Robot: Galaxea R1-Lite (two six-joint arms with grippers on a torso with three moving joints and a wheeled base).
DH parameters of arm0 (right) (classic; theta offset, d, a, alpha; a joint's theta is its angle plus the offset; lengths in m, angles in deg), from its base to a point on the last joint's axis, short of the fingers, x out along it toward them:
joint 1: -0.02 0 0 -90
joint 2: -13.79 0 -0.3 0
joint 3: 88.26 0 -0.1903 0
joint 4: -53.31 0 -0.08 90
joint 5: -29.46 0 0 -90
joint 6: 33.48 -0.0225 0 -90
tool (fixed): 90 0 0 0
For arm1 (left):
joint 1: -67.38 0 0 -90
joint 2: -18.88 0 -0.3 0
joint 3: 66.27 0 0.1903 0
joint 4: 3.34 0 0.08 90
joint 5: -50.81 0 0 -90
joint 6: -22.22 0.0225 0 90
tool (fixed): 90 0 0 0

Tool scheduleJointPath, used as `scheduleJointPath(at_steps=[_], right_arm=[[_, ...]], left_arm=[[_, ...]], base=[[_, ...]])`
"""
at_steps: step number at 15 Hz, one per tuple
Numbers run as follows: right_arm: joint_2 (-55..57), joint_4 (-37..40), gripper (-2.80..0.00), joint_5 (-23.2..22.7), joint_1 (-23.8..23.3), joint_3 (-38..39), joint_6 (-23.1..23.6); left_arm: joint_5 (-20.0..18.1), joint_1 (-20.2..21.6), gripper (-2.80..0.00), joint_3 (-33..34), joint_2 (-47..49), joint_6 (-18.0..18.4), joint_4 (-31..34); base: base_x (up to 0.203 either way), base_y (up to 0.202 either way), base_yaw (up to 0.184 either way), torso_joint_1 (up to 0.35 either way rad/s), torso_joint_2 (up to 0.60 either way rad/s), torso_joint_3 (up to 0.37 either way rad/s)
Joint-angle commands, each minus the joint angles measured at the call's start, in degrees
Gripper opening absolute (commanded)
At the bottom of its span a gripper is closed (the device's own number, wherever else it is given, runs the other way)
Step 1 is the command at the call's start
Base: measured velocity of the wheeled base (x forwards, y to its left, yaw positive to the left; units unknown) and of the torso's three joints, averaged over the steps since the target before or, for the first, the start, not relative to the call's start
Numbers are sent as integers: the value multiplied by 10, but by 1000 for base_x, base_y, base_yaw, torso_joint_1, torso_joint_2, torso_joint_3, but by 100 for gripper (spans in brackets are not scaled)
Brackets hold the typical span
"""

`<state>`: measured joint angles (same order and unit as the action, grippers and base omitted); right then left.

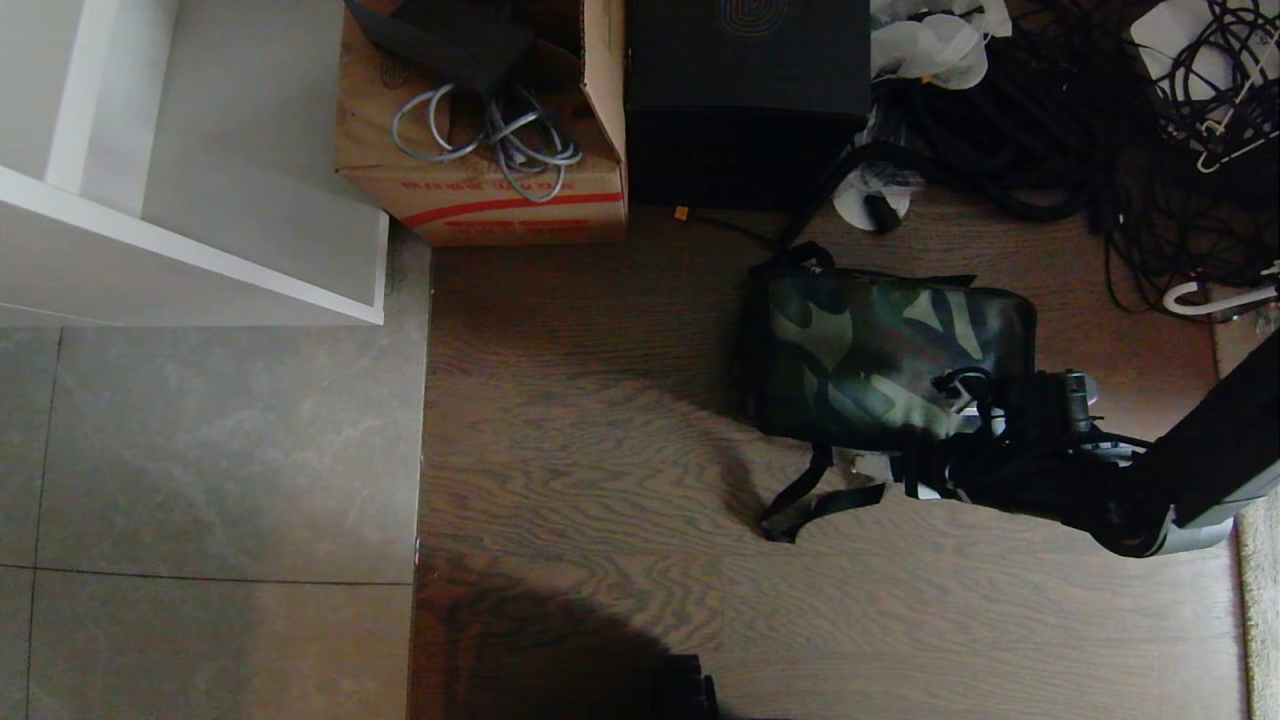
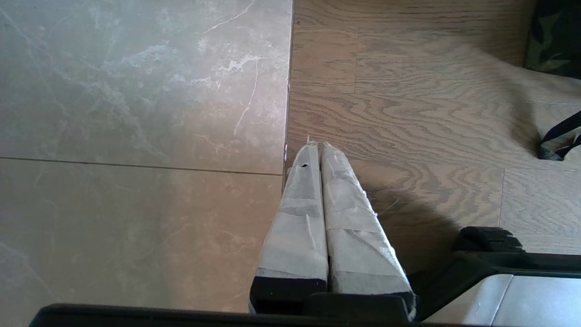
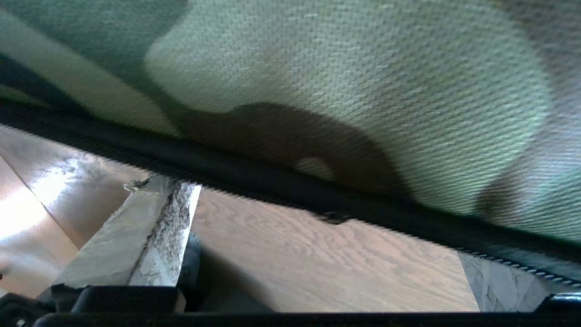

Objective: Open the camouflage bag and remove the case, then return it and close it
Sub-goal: Open the top of the storage box

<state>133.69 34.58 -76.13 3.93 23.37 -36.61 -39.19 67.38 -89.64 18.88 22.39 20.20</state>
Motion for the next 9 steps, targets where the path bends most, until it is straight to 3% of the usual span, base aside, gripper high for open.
scheduleJointPath(at_steps=[1,9], right_arm=[[6,-12,-280,-1,-2,3,0],[24,-79,-280,1,-2,5,5]], left_arm=[[0,0,-280,0,1,0,0],[0,0,-280,0,1,0,0]], base=[[0,0,0,0,0,0],[0,0,0,0,0,0]])
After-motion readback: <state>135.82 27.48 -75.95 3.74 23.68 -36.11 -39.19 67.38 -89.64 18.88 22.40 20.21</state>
